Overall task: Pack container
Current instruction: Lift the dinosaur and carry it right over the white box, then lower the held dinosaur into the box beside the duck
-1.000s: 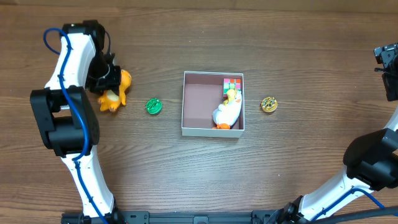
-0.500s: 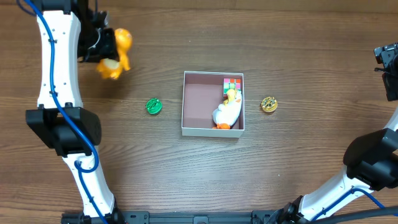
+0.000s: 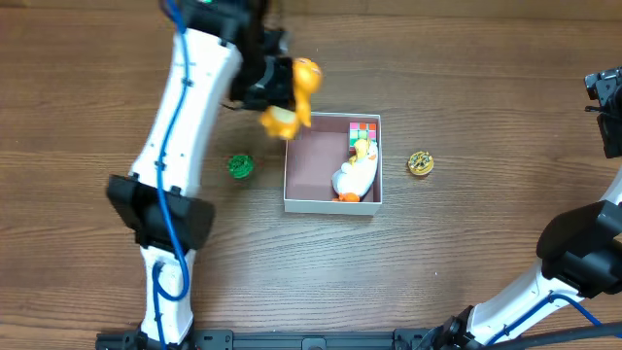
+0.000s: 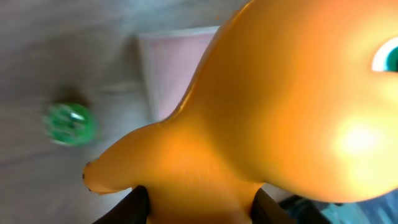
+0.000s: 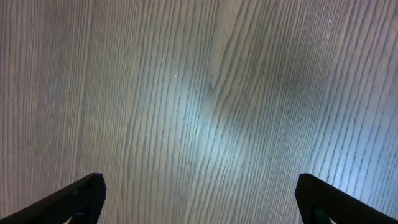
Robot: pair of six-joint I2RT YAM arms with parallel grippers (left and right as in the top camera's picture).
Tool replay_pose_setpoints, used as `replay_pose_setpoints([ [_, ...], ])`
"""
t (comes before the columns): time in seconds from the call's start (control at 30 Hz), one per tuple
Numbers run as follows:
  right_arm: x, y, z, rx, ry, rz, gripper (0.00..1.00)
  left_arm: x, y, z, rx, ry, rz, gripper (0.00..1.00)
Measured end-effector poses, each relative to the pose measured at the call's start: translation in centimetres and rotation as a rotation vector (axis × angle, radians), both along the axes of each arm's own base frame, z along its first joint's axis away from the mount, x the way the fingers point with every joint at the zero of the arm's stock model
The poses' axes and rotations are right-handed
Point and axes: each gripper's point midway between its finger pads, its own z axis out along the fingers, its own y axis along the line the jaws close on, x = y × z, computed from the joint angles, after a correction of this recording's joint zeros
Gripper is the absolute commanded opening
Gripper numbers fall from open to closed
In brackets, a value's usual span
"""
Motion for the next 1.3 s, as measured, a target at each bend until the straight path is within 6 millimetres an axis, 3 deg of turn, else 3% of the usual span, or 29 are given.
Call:
replay_pose_setpoints([
  [0.13, 0.0, 0.0, 0.0, 0.000, 0.000, 0.001, 1.00, -1.8, -3.0, 0.2, 0.004, 0.040, 0.038, 0.45],
  [0.4, 0.0, 0.0, 0.0, 0.000, 0.000, 0.000, 1.00, -3.5, -5.4, -0.3, 0.072, 0.079, 0.171, 0.47],
  [0.67, 0.0, 0.0, 0.0, 0.000, 0.000, 0.000, 1.00, -4.0, -4.8, -2.8, 0.185, 0.127, 0.327, 0.49],
  [0.9, 0.0, 0.0, 0.0, 0.000, 0.000, 0.000, 1.00, -3.6, -4.7, -7.4, 0.235, 0.163, 0.361, 0.49],
  [1.3, 0.0, 0.0, 0.0, 0.000, 0.000, 0.000, 1.00, -3.6, -4.4, -8.3, 0.255, 0.167, 0.372, 0.54],
])
